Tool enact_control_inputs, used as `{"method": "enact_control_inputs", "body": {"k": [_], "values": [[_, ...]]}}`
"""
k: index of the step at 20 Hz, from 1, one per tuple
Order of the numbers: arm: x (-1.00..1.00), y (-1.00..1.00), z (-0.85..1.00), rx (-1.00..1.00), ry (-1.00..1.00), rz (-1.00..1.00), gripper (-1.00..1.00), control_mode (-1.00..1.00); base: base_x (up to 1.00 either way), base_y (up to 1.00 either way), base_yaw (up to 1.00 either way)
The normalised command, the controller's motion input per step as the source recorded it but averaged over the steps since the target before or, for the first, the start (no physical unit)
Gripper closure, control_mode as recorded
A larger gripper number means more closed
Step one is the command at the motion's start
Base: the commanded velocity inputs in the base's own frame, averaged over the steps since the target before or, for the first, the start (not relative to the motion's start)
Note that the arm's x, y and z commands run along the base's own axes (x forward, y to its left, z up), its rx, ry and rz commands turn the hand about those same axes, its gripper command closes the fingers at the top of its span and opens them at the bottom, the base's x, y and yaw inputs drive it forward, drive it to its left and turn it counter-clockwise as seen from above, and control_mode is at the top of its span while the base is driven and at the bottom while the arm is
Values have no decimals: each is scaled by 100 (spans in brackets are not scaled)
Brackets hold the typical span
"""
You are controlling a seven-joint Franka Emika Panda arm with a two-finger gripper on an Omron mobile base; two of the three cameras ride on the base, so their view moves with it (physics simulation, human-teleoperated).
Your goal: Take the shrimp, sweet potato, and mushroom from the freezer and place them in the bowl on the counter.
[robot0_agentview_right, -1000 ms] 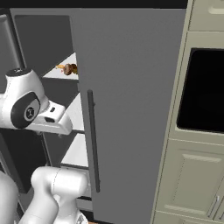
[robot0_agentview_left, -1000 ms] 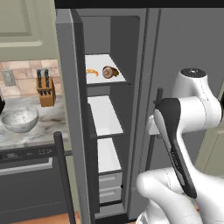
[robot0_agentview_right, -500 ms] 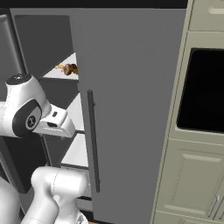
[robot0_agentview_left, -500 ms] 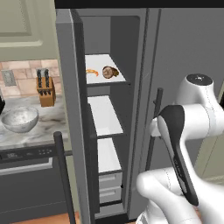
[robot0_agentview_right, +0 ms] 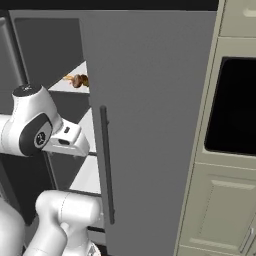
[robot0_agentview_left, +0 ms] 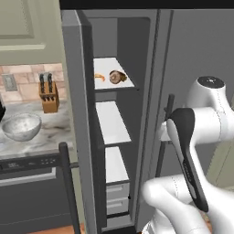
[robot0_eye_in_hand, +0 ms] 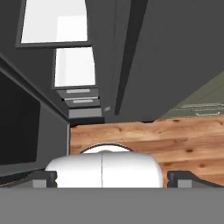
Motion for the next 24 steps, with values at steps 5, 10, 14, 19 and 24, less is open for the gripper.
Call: {"method": "enact_control_inputs", "body": {"k": [5,10,14,19,24], "values": [[0,0,0,0,0,0,-100,100,44,48,1],[0,0,0,0,0,0,-100,100,33,38,0],[0,0,0,0,0,0,-100,100,46,9,0],[0,0,0,0,0,0,-100,100,60,13,0],[0,0,0,0,0,0,-100,100,35,33,0]]}}
